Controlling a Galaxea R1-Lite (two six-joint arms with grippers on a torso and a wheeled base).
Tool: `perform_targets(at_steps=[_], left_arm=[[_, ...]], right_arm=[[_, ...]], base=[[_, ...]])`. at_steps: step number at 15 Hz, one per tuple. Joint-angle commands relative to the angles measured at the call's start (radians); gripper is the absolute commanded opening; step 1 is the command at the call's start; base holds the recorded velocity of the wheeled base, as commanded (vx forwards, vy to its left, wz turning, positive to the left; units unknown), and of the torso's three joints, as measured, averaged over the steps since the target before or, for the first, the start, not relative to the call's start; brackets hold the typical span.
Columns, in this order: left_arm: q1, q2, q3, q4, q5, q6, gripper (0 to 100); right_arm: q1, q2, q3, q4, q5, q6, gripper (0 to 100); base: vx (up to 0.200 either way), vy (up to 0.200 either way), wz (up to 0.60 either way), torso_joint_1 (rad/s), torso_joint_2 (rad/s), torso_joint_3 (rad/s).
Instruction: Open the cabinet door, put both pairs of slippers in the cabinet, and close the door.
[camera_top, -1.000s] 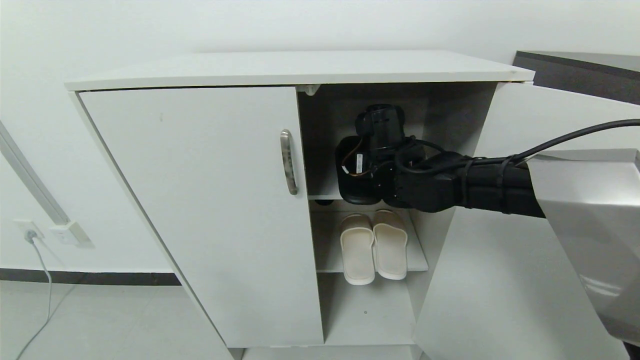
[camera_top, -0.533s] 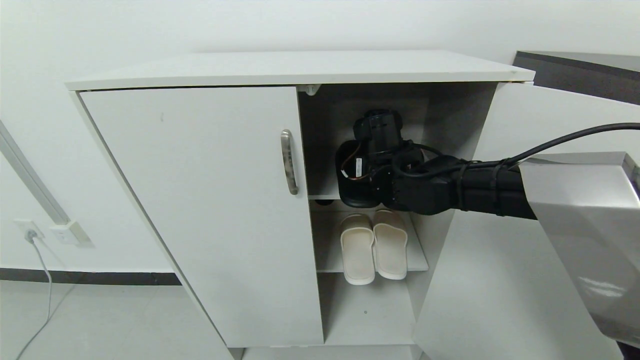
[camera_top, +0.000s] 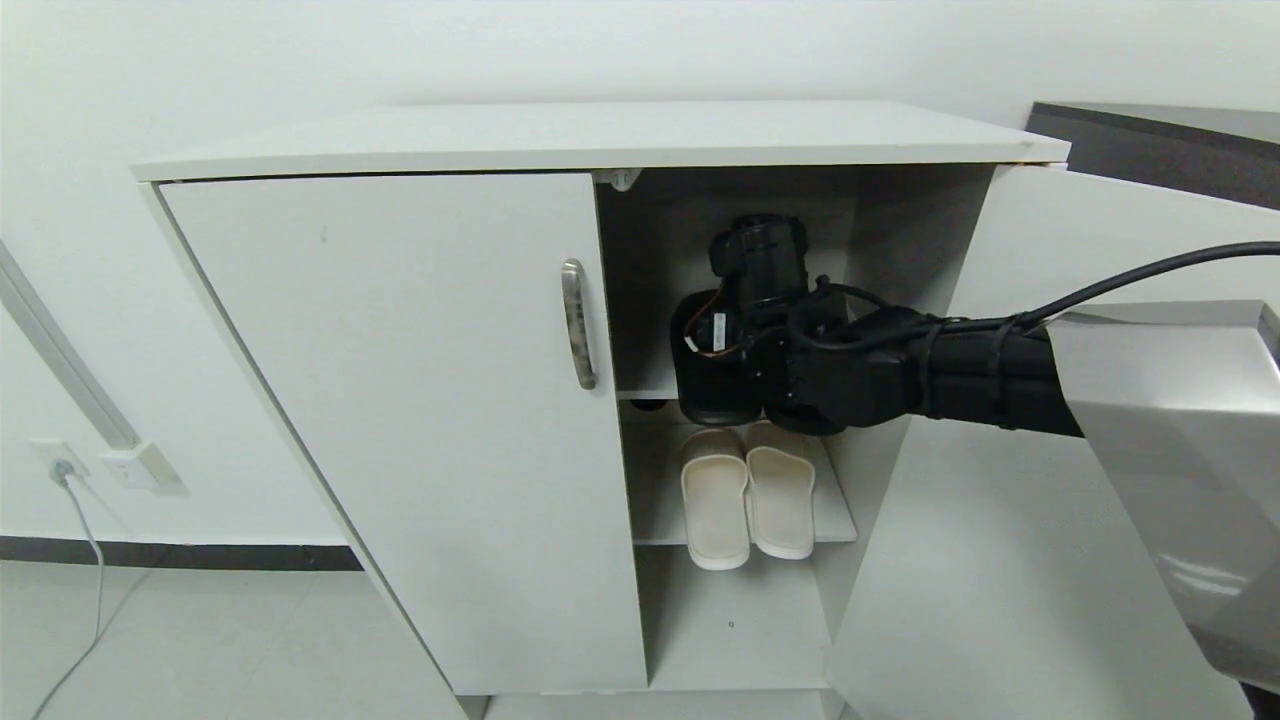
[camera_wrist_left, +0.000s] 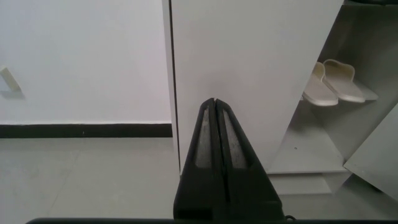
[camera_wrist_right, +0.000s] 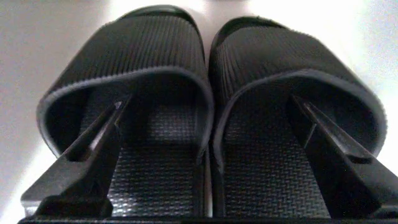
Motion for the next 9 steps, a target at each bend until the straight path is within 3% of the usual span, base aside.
perform_targets(at_steps=[1,7,9], left_arm=[[0.000,0.001,0.000,0.000,0.001,0.000,0],[0.000,-0.001,0.000,0.000,0.001,-0.002,0],[0.000,0.001,0.000,0.000,0.001,0.000,0]], right_arm=[[0.008,-0.050,0.034,-0.002,0.000,0.000,100],[0.054,-0.225,0.281,-0.011,0.003,0.031,100],[0.105,-0.340,0.448,-0.036,0.009,0.060,100]], base=[[0.000,0.000,0.00,0.000,0.00,0.000],[0.000,0.000,0.00,0.000,0.00,0.000],[0.000,0.000,0.00,0.000,0.00,0.000]])
